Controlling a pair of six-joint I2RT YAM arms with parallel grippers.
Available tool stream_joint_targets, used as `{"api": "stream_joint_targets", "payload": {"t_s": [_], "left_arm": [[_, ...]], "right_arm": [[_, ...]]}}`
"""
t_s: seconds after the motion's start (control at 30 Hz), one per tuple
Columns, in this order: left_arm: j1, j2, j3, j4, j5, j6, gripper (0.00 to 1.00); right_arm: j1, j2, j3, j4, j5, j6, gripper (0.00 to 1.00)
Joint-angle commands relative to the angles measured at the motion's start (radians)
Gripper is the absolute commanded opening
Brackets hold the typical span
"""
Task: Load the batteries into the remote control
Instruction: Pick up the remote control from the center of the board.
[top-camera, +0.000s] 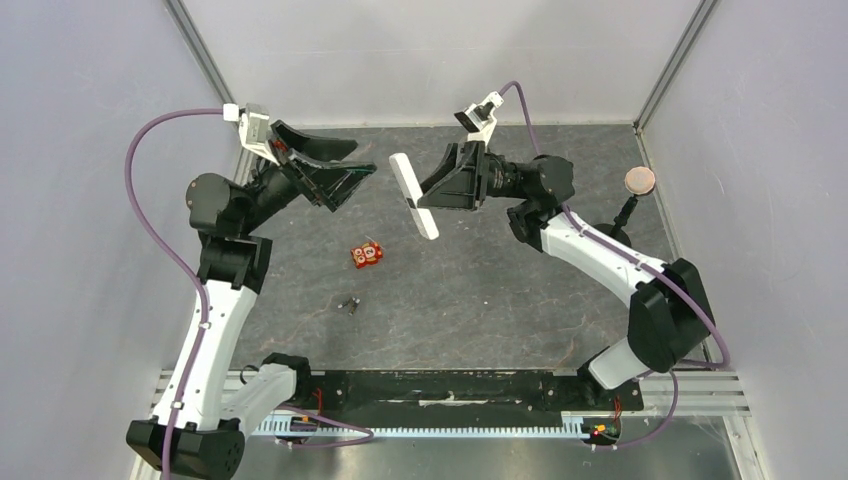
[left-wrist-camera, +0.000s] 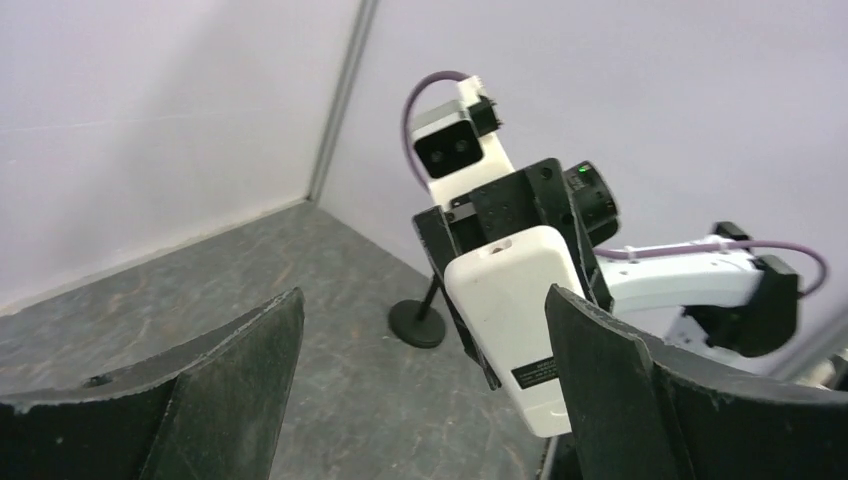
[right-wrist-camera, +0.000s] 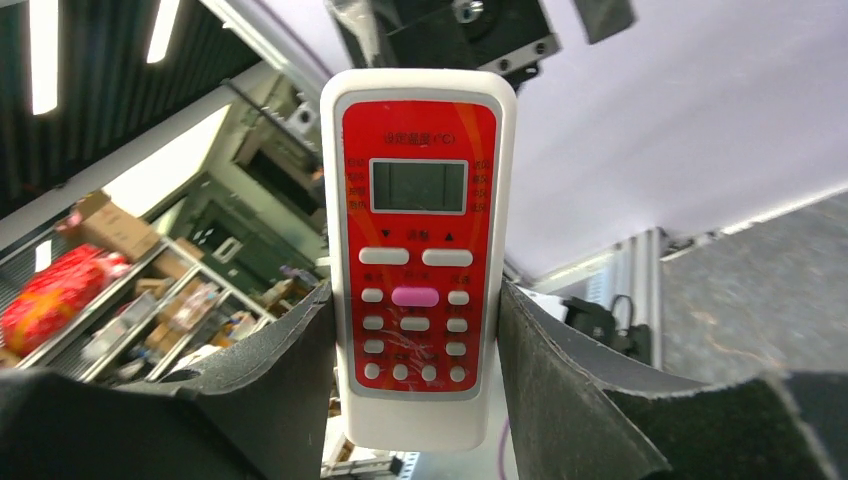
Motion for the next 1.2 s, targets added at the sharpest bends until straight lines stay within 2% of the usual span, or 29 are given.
{"api": "stream_joint_targets", "payload": {"t_s": [0.0, 0.17, 0.33, 0.4, 0.57, 0.67, 0.83, 1.03, 1.17], "left_arm": [[0.001, 0.006, 0.007, 0.16, 0.144, -0.106, 0.95], [0.0, 0.048, 0.066, 0.213, 0.289, -0.092, 0.96], [-0.015, 0.13, 0.097, 0.513, 0.443, -0.318, 0.96], [-0.028, 0.152, 0.114, 0.568, 0.504, -0.348, 0.96], [-0.084, 0.174, 0.158, 0.503, 0.638, -0.241, 0.97], [-0.102, 0.174, 0.179, 0.407, 0.664, -0.135, 0.97], [-0.155, 0.201, 0.226, 0.381, 0.713, -0.066, 0.97], [-0.173, 0.219, 0.25, 0.377, 0.771, -0.066, 0.83], [-0.178, 0.225, 0.254, 0.364, 0.766, -0.063, 0.72]], "right_arm": [[0.012, 0.017, 0.016, 0.365, -0.032, 0.269, 0.22], [0.026, -0.014, 0.024, 0.259, -0.055, 0.192, 0.22], [0.05, -0.039, 0.033, 0.117, -0.075, 0.091, 0.22], [0.056, -0.046, 0.038, 0.084, -0.082, 0.069, 0.22], [0.074, -0.064, 0.053, -0.001, -0.095, 0.011, 0.22], [0.085, -0.073, 0.065, -0.063, -0.103, -0.03, 0.22], [0.113, -0.063, 0.151, -0.183, -0.114, -0.078, 0.21], [0.13, -0.073, 0.203, -0.314, -0.129, -0.136, 0.21], [0.147, -0.084, 0.252, -0.499, -0.125, -0.272, 0.21]]}}
